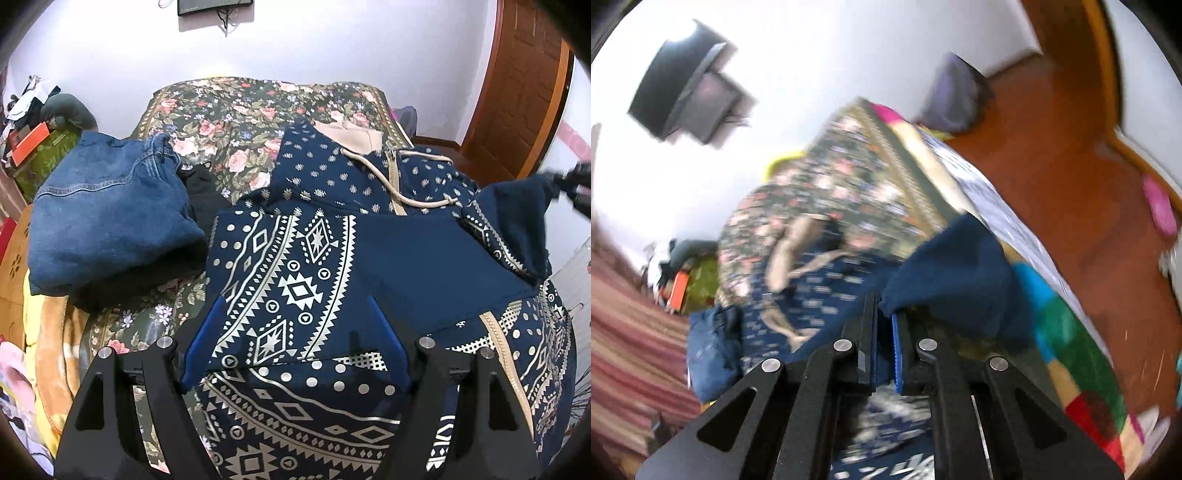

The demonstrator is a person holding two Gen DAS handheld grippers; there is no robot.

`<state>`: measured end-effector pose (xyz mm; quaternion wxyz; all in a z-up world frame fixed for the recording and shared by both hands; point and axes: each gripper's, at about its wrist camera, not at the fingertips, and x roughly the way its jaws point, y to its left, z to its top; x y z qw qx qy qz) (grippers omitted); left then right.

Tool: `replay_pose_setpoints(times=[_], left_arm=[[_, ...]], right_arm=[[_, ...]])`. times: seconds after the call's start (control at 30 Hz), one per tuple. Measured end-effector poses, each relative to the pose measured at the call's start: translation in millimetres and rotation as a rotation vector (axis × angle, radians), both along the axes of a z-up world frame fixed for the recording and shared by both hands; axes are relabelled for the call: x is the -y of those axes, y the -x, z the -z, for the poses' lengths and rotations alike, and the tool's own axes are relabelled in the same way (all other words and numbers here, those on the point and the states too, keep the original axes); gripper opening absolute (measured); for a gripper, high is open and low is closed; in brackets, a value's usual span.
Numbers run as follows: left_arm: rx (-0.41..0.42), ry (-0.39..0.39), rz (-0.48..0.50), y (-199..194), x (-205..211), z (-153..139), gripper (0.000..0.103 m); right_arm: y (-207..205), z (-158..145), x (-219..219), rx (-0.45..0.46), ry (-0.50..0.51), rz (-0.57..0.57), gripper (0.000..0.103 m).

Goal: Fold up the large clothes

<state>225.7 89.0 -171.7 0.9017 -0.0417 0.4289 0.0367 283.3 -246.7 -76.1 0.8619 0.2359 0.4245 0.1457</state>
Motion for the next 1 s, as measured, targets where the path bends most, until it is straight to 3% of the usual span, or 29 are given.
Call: replay_pose_setpoints(times=[0.2, 0.37, 0.53, 0.7, 1.0], left_arm=[[0.033, 0.006, -0.007, 16, -10, -12, 0.076], [0.064, 0.002, -0.019, 33, -22, -23, 0.076], [0.086, 0.004, -0.047, 50, -40, -31, 0.076], [0.076, 0.006, -0.070, 64, -55, -29, 0.076], [0.043, 0.018, -0.070, 70, -56, -17, 0.076]], right_arm=[[16, -52, -67, 0.147, 0.007, -0.167, 0.006], [22, -54, -132, 0.160, 0.006, -0.303, 0.005], [26, -20, -196, 0.082, 0.019, -0.436, 0.005], [37, 34, -248, -0.044, 0.095, -0.568, 0.005], [52, 85, -269, -0.190, 0.226, -0.638, 0.007]])
